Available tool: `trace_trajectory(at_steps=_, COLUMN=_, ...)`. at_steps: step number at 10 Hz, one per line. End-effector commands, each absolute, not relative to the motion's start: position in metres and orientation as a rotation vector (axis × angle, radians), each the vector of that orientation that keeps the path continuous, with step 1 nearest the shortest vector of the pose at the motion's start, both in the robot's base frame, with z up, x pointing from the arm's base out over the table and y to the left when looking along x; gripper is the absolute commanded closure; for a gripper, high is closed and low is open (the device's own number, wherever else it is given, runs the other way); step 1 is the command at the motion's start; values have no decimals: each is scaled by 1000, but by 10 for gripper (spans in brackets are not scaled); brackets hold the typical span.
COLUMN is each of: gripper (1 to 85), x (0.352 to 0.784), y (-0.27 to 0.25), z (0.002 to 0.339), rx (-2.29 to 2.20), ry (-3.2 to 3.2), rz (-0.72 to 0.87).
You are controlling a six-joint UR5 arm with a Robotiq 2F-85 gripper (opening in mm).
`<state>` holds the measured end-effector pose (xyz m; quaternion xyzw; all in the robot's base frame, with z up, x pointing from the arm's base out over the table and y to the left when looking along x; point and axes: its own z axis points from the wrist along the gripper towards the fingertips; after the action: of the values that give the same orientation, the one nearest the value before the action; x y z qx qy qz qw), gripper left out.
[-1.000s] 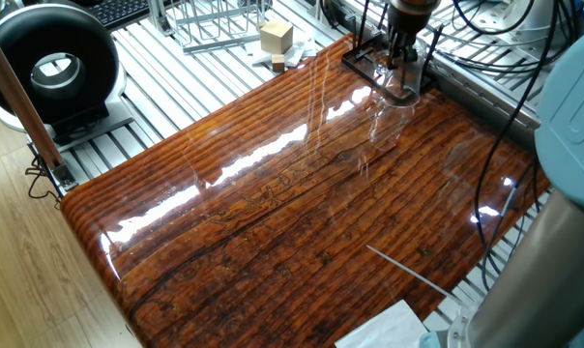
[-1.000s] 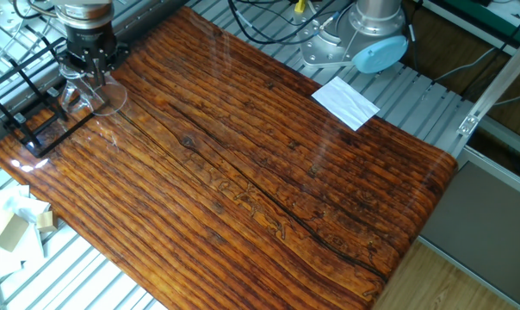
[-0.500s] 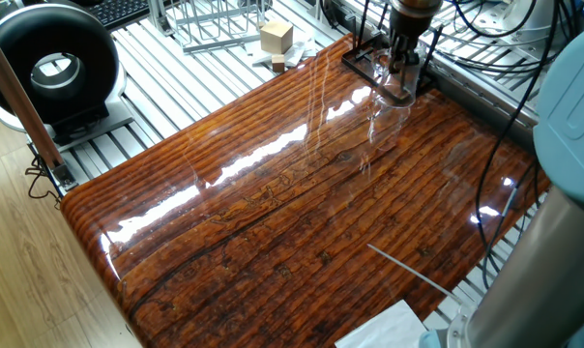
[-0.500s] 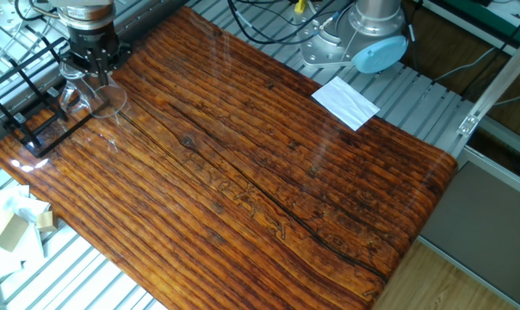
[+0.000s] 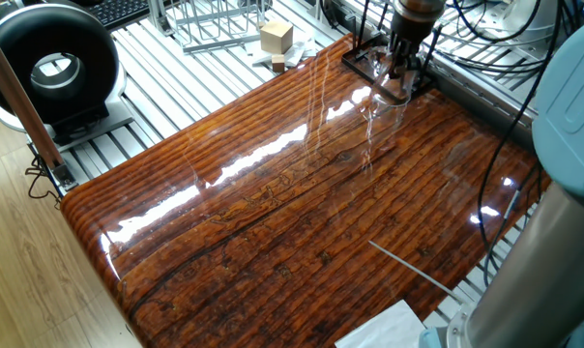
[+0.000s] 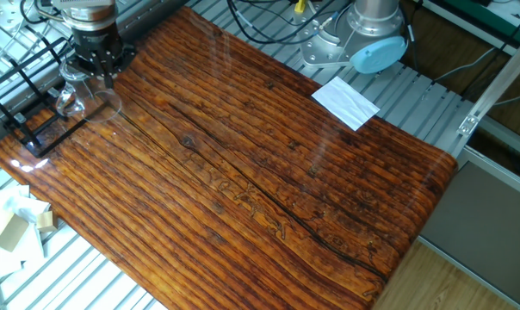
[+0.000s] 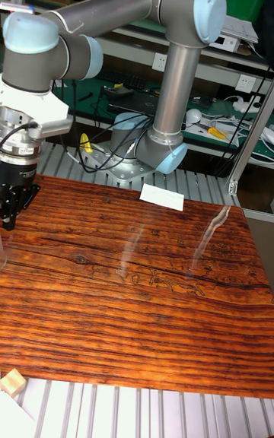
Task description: Take the cup off the cup rack
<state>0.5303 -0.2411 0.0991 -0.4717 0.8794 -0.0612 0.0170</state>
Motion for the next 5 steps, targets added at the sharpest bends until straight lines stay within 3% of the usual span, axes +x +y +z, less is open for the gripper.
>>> trace_trajectory(at_steps=1, gripper=833, x=536, y=-242, z=111, rx=-1452, ry=2773, rz=-309)
trace_trajectory(at_steps=3, gripper=810, x=529, y=-228, z=103, rx=-1446, ry=2782, rz=-206)
trace_trajectory(at_steps=4, gripper=713, x=528, y=-227, z=106, rx=-1452, ry=2775, rz=-187)
trace_trajectory(at_steps=5, gripper=713, x=527, y=-237, z=115, rx=-1476, ry=2779, rz=-245)
